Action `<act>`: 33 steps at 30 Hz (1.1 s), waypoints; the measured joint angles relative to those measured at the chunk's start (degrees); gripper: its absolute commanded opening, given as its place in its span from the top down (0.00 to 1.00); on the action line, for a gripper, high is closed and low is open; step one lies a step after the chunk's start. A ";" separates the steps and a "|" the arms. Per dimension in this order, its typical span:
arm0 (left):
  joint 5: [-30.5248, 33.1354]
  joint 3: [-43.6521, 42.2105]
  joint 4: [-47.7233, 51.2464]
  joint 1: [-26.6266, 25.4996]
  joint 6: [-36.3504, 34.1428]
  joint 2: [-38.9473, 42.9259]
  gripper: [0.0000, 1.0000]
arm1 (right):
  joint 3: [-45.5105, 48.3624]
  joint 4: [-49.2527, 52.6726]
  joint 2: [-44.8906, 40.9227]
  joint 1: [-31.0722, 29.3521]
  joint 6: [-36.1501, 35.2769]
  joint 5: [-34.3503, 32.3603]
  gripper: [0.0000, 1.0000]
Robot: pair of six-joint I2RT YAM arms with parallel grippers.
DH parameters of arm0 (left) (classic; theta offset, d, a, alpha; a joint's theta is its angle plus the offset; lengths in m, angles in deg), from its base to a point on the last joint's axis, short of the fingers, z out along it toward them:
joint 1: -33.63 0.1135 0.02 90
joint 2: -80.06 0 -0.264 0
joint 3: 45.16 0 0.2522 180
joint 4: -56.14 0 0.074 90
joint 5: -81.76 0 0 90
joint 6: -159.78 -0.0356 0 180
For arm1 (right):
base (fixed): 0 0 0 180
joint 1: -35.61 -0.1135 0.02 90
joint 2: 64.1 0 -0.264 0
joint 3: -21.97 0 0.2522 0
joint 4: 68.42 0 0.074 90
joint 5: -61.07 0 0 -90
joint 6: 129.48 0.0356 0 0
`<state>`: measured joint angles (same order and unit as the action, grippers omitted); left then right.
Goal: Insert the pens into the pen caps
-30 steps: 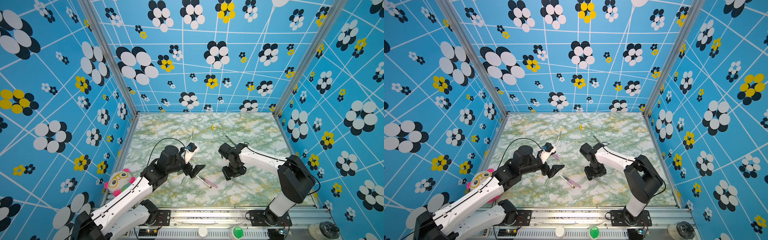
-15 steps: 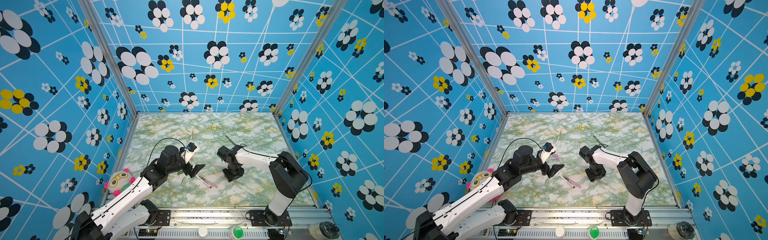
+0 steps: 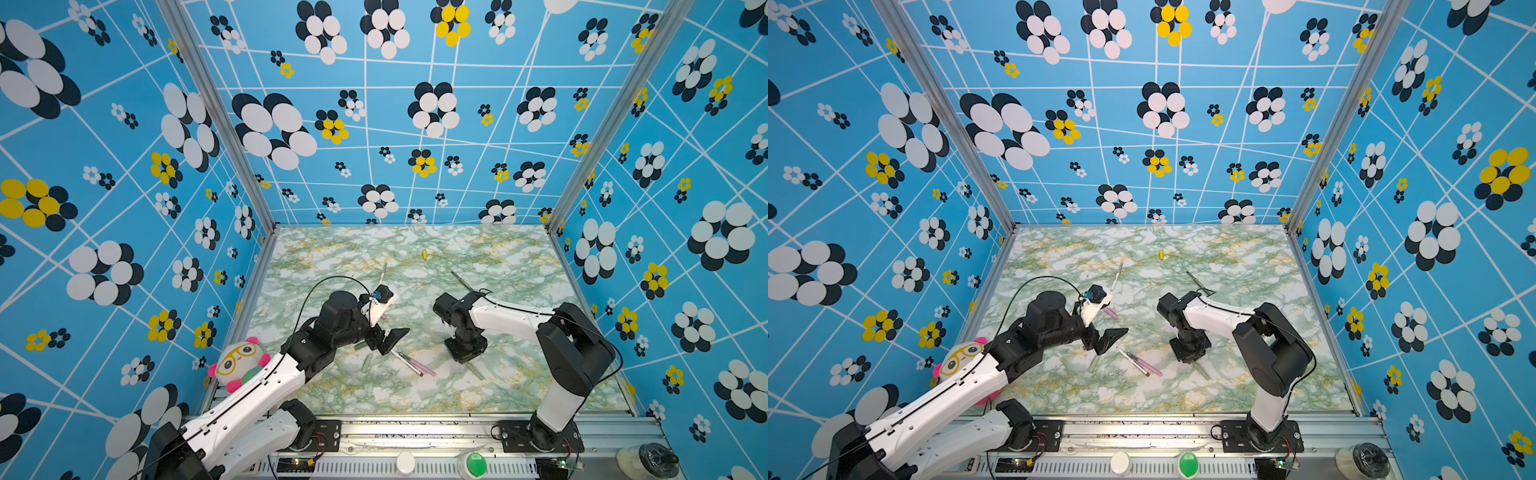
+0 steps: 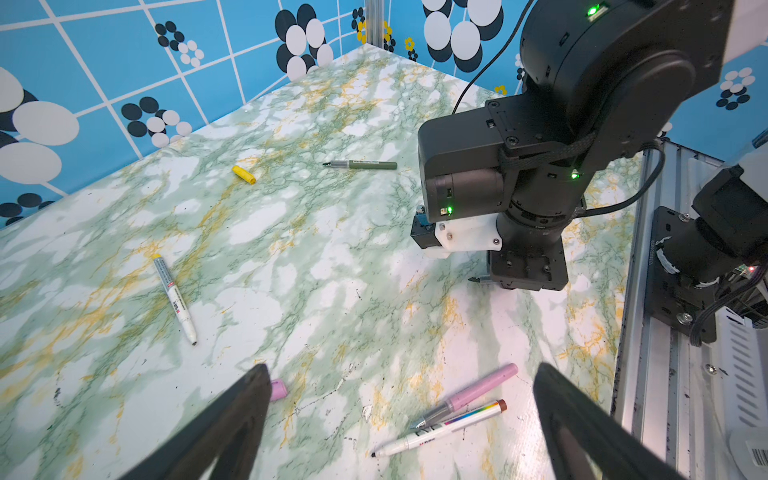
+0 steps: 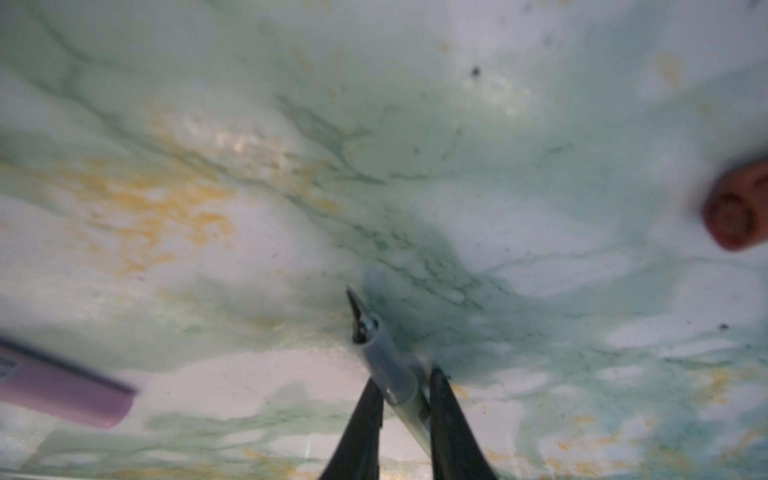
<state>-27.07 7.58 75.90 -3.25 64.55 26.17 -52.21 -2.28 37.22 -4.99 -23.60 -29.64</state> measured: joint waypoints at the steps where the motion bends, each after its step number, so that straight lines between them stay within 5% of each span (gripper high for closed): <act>1: 0.02 0.00 0.00 0.00 0.00 0.00 0.01 | 0.00 -0.07 0.00 -0.04 0.11 0.04 0.83; 20: -0.28 0.02 -0.26 0.15 4.83 0.00 0.01 | -4.35 -3.37 -6.01 -0.02 1.73 -2.40 0.94; 27: -7.76 1.38 -2.27 6.36 14.99 -0.04 0.01 | -12.22 -12.07 -15.76 2.32 3.04 -0.42 0.97; 33: -19.80 1.68 -12.24 14.97 30.64 -2.93 0.01 | -14.01 -21.03 -17.68 6.12 6.54 8.98 0.95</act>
<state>-46.87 9.26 63.66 11.72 95.19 23.24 -66.22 -23.31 19.54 1.13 -17.07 -20.66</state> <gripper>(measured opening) 0.992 0.125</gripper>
